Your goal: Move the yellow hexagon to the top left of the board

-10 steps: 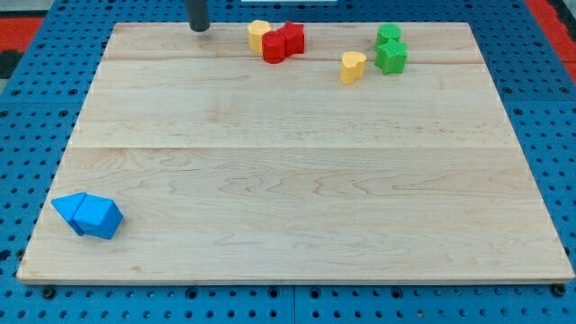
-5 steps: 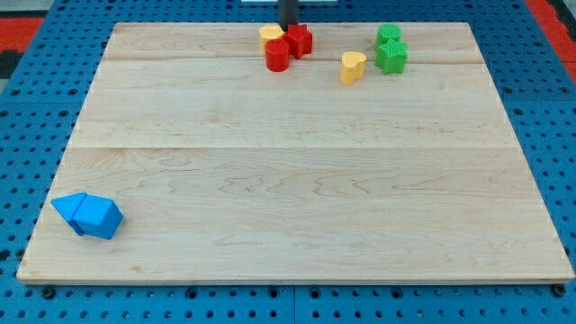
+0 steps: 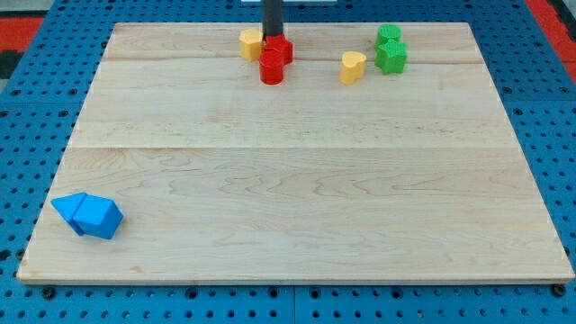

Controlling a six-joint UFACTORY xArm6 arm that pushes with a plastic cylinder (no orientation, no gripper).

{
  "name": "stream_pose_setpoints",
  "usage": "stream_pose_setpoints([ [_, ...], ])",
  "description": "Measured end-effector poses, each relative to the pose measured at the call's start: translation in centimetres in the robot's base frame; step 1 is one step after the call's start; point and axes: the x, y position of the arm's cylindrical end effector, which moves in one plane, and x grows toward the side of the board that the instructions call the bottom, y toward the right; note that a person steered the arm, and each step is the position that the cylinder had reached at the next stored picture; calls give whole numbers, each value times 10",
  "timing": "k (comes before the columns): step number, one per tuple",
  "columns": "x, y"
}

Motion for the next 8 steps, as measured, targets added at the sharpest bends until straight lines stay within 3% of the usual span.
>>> stream_pose_setpoints([
  [1, 6, -35],
  [3, 33, 1],
  [5, 37, -137],
  [7, 38, -196],
  [8, 88, -167],
])
